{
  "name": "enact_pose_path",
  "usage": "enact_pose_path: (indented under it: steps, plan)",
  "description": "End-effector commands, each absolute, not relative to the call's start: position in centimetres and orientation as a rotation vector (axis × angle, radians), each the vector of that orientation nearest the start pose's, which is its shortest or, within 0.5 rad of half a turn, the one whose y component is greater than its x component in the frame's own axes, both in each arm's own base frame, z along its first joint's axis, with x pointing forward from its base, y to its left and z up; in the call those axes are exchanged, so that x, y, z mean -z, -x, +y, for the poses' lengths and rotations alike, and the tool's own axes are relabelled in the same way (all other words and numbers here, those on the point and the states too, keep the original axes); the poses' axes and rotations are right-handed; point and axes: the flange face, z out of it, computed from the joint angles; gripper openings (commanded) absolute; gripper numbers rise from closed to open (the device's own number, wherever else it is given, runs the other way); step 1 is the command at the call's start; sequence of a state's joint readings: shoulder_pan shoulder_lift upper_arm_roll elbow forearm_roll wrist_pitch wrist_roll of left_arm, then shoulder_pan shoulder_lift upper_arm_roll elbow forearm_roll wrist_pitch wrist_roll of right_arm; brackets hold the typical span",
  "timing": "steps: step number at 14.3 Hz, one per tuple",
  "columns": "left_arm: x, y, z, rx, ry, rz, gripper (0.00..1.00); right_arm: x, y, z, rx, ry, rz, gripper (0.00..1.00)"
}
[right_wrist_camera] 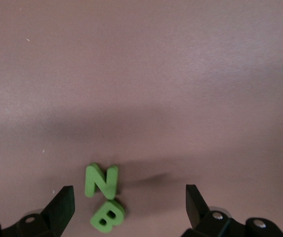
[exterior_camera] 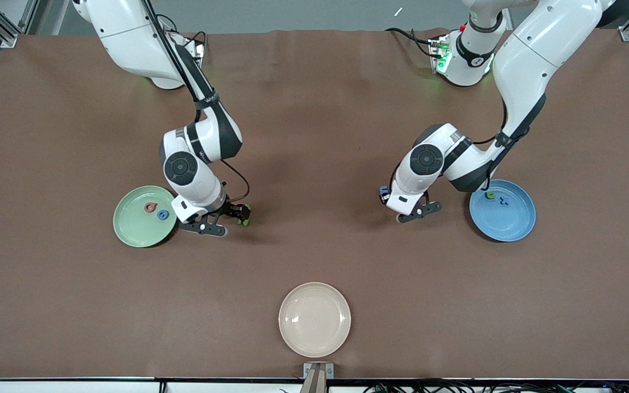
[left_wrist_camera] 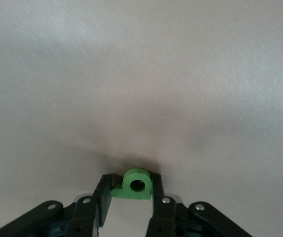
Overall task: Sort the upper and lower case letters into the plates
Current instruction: 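Grasp the green N with the right gripper while the left gripper grasps a green letter, then place the N in the green plate while the left gripper places its letter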
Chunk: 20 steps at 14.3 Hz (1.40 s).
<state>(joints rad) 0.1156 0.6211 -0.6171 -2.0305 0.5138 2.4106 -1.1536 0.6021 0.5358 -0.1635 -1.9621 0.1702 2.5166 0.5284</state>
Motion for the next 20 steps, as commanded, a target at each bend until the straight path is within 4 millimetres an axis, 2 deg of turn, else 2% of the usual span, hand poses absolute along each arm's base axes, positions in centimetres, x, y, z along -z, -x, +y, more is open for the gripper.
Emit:
enact_pose_path:
  steps: [1, 2, 5, 8, 12, 14, 18, 20]
  plan:
    - [-20.5, -52.7, -25.6, -0.014, 3.065, -0.429, 0.12, -19.7, -55.8, 27.2, 0.049, 3.082, 0.381, 0.9]
    - [-21.2, -53.3, -24.6, 0.003, 3.071, -0.38, 0.12, -19.4, -55.8, 27.5, 0.057, 3.061, 0.405, 0.86]
    - [-23.5, -54.1, -20.7, 0.058, 3.058, -0.198, 0.11, -17.5, -55.9, 27.8, 0.097, 3.02, 0.461, 0.86]
    - [-24.8, -54.9, -14.5, 0.046, 3.02, -0.045, 0.11, -16.4, -55.3, 28.9, 0.104, 3.002, 0.474, 0.83]
    - [-25.0, -55.5, -6.9, 0.0, 3.034, 0.106, 0.11, -16.3, -55.1, 29.0, 0.087, 3.008, 0.47, 0.61]
    - [-24.7, -55.7, -3.5, -0.023, 3.034, 0.197, 0.11, -16.3, -55.1, 28.9, 0.086, 3.011, 0.462, 0.43]
    - [-23.0, -56.5, 0.4, -0.016, 3.051, 0.26, 0.11, -16.2, -55.1, 28.7, 0.065, 3.021, 0.456, 0.09]
    - [-21.7, -56.7, 2.4, -0.007, 3.036, 0.289, 0.11, -16.4, -55.5, 27.9, 0.064, 3.02, 0.467, 0.01]
